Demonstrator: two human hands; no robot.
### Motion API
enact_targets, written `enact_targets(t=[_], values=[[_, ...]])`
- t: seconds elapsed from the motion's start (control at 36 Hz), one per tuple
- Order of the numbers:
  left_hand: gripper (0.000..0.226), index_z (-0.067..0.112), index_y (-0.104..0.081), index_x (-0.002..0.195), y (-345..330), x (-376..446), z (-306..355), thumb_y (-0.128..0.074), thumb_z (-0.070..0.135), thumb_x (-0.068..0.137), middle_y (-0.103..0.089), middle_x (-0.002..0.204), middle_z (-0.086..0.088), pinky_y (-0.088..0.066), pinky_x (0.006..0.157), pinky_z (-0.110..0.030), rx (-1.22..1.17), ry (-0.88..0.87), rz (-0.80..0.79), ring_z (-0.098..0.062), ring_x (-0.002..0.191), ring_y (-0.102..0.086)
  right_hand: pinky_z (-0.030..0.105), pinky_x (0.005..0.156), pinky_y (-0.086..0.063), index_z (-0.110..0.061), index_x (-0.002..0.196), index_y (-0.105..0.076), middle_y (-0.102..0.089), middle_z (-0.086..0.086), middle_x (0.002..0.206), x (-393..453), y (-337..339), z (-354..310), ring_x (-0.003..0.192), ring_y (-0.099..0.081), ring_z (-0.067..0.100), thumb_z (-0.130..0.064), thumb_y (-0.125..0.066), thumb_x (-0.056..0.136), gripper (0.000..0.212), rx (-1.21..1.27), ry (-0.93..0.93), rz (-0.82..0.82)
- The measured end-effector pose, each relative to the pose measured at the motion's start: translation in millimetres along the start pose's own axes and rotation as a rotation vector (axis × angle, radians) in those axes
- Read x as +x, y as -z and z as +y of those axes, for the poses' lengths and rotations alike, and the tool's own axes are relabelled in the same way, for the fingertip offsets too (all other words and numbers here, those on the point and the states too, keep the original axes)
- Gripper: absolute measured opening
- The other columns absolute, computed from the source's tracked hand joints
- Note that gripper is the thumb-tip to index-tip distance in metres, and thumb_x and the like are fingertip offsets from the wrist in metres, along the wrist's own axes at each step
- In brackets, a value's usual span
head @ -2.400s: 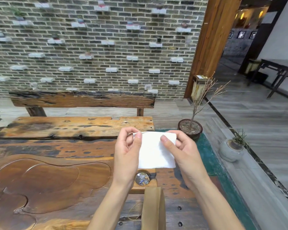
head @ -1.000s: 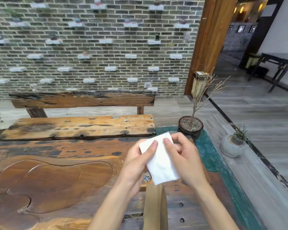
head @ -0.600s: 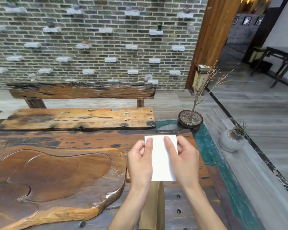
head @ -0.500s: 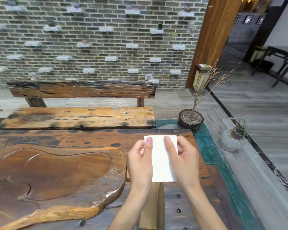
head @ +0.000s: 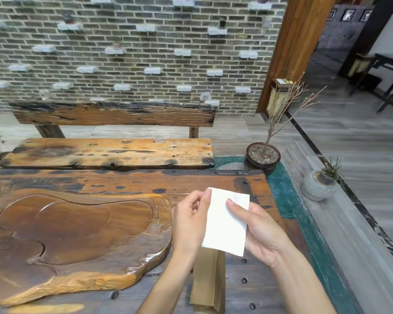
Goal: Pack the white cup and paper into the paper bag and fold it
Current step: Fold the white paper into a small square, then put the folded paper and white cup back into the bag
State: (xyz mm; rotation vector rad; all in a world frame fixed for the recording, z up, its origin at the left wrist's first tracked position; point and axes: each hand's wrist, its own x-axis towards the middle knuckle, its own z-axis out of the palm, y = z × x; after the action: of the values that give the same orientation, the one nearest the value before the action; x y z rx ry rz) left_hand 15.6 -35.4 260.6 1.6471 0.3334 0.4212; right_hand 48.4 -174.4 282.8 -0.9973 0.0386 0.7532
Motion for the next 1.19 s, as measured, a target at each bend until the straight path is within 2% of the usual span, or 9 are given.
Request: enact_targets(t=[0.22, 0.36, 0.53, 0.67, 0.78, 0.92, 1.0, 1.11, 1.19], values=[[0.028, 0.017, -0.070, 0.073, 8, 6, -20, -0.062, 0.033, 0.094, -0.069, 0.069, -0.015, -0.036, 0.051, -0.030, 0.040, -0.001, -0.005, -0.015, 0.056, -0.056, 0.045, 0.096, -0.054, 0.010, 0.130, -0.055, -0.063, 0.030, 0.127, 7, 9, 10, 0.117, -0.061, 0.039, -0.007, -0.054, 0.095, 0.038, 0.032, -0.058, -0.023], [0.041, 0.012, -0.068, 0.077, 11, 10, -26, -0.046, 0.036, 0.101, -0.060, 0.057, -0.011, -0.037, 0.044, -0.025, -0.051, 0.060, 0.029, -0.013, 0.047, -0.052, 0.052, 0.101, -0.049, 0.009, 0.130, -0.055, -0.063, 0.028, 0.128, 13, 17, 13, 0.120, -0.061, 0.040, -0.006, -0.054, 0.095, 0.038, 0.047, -0.076, -0.035], [0.043, 0.006, -0.067, 0.084, 39, 25, -70, -0.041, 0.035, 0.103, -0.056, 0.054, -0.002, -0.039, 0.041, -0.017, -0.116, 0.261, 0.126, -0.009, 0.043, -0.049, 0.045, 0.088, -0.058, 0.009, 0.126, -0.057, -0.065, 0.028, 0.125, 21, 28, 15, 0.109, -0.069, 0.035, -0.003, -0.051, 0.094, 0.034, 0.128, -0.091, 0.025], [0.039, 0.007, -0.064, 0.079, 53, 21, -160, -0.043, 0.029, 0.104, -0.055, 0.056, -0.003, -0.039, 0.049, -0.027, 0.032, 0.520, 0.049, -0.015, 0.048, -0.047, 0.041, 0.087, -0.059, 0.010, 0.124, -0.056, -0.065, 0.029, 0.124, 30, 51, 27, 0.105, -0.070, 0.032, -0.001, -0.052, 0.092, 0.034, 0.140, -0.113, 0.096], [0.032, 0.012, -0.060, 0.070, 56, -3, -241, -0.049, 0.018, 0.100, -0.057, 0.053, 0.002, -0.040, 0.052, -0.027, 0.145, 0.782, 0.003, -0.017, 0.050, -0.048, 0.040, 0.084, -0.059, 0.012, 0.125, -0.055, -0.065, 0.030, 0.123, 39, 82, 48, 0.104, -0.069, 0.034, 0.000, -0.053, 0.092, 0.036, 0.105, -0.181, 0.179], [0.027, 0.007, -0.055, 0.073, 51, -34, -283, -0.044, 0.001, 0.097, -0.053, 0.059, -0.007, -0.035, 0.036, -0.017, 0.055, 1.084, 0.001, -0.013, 0.041, -0.045, 0.041, 0.087, -0.059, 0.016, 0.128, -0.052, -0.064, 0.032, 0.124, 49, 118, 80, 0.108, -0.067, 0.036, 0.000, -0.053, 0.094, 0.037, 0.049, -0.301, 0.225], [0.021, 0.003, -0.061, 0.093, 45, -43, -289, -0.040, 0.005, 0.099, -0.067, 0.080, -0.009, -0.051, 0.051, -0.024, 0.035, 1.207, -0.129, -0.019, 0.063, -0.063, 0.043, 0.094, -0.055, 0.015, 0.128, -0.052, -0.063, 0.032, 0.125, 55, 135, 97, 0.122, -0.058, 0.041, 0.000, -0.053, 0.094, 0.038, 0.048, -0.344, 0.242], [0.029, 0.009, -0.060, 0.117, 42, -49, -284, -0.037, 0.010, 0.101, -0.068, 0.116, -0.014, -0.056, 0.068, -0.030, -0.067, 1.283, -0.286, -0.026, 0.102, -0.067, 0.044, 0.088, -0.058, 0.015, 0.128, -0.052, -0.065, 0.031, 0.121, 67, 150, 120, 0.104, -0.068, 0.037, 0.002, -0.052, 0.096, 0.035, 0.060, -0.367, 0.330], [0.031, 0.015, -0.061, 0.116, 44, -49, -278, -0.037, 0.008, 0.099, -0.069, 0.095, -0.006, -0.054, 0.072, -0.029, -0.103, 1.229, -0.385, -0.019, 0.085, -0.065, 0.043, 0.080, -0.060, 0.016, 0.130, -0.049, -0.067, 0.031, 0.117, 75, 157, 139, 0.100, -0.067, 0.038, 0.002, -0.051, 0.096, 0.036, 0.055, -0.375, 0.415]])
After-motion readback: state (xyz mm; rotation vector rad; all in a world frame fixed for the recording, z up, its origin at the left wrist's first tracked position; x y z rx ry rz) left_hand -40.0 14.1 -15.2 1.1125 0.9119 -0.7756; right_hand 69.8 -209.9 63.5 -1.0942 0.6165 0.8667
